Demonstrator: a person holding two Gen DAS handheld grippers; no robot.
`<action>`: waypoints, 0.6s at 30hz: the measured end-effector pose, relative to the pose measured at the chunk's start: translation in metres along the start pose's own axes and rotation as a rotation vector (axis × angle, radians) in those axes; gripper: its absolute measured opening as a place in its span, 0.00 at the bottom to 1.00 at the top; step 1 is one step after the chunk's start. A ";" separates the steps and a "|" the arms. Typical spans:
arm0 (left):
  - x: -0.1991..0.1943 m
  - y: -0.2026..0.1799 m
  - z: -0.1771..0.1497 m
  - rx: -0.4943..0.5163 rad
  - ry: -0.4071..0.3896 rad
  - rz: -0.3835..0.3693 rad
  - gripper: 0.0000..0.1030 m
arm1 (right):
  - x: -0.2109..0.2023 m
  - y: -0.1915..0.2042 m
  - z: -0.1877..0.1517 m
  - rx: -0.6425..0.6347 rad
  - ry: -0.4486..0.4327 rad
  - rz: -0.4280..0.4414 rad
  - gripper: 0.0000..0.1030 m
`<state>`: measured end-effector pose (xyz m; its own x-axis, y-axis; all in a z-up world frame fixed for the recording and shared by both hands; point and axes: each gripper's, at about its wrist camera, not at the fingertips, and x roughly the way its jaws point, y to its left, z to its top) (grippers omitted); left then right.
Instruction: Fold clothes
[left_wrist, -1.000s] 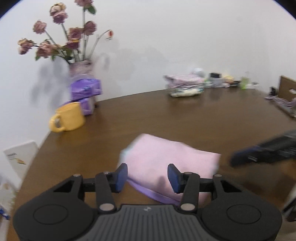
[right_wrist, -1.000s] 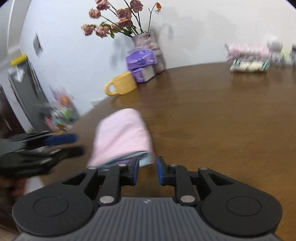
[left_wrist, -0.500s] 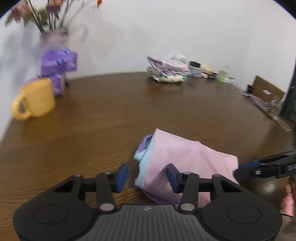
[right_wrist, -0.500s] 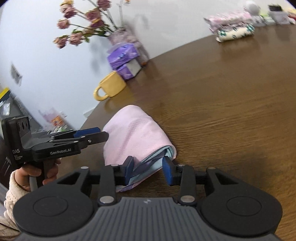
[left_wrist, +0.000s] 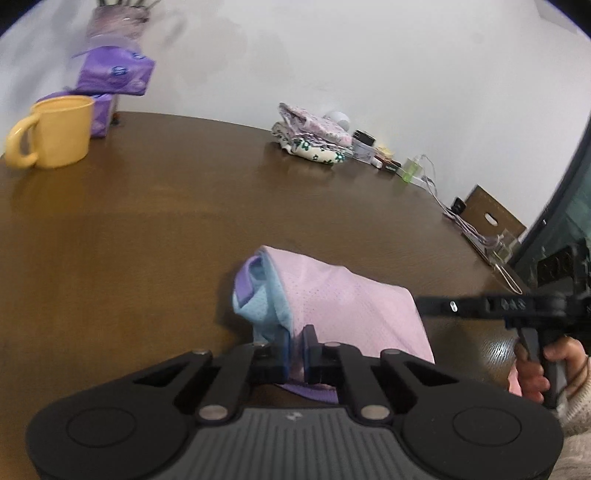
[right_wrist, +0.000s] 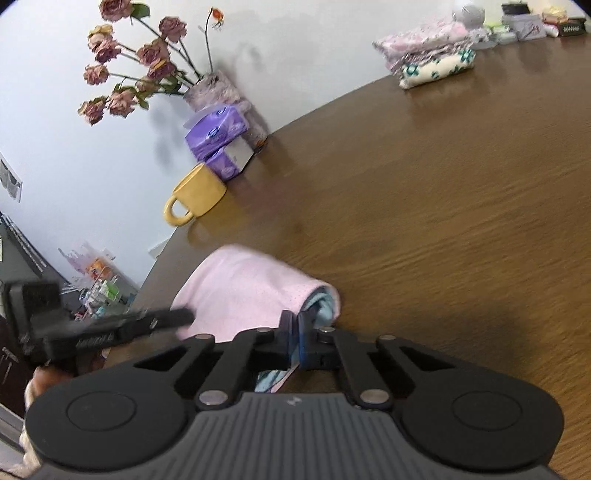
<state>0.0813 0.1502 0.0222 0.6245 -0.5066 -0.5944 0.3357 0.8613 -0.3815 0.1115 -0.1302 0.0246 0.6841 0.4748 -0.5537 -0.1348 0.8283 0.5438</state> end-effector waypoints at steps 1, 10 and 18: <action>-0.004 -0.005 -0.007 -0.022 -0.007 0.005 0.05 | -0.001 -0.004 0.003 -0.005 -0.007 -0.010 0.00; -0.032 -0.014 -0.042 -0.183 -0.105 0.064 0.16 | -0.015 -0.012 -0.002 -0.033 0.071 0.126 0.12; -0.022 -0.020 -0.040 -0.137 -0.065 0.100 0.06 | -0.007 0.003 -0.017 -0.122 0.156 0.174 0.18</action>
<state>0.0329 0.1426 0.0149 0.6955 -0.4113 -0.5892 0.1731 0.8918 -0.4181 0.0942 -0.1265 0.0197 0.5258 0.6453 -0.5542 -0.3323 0.7556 0.5645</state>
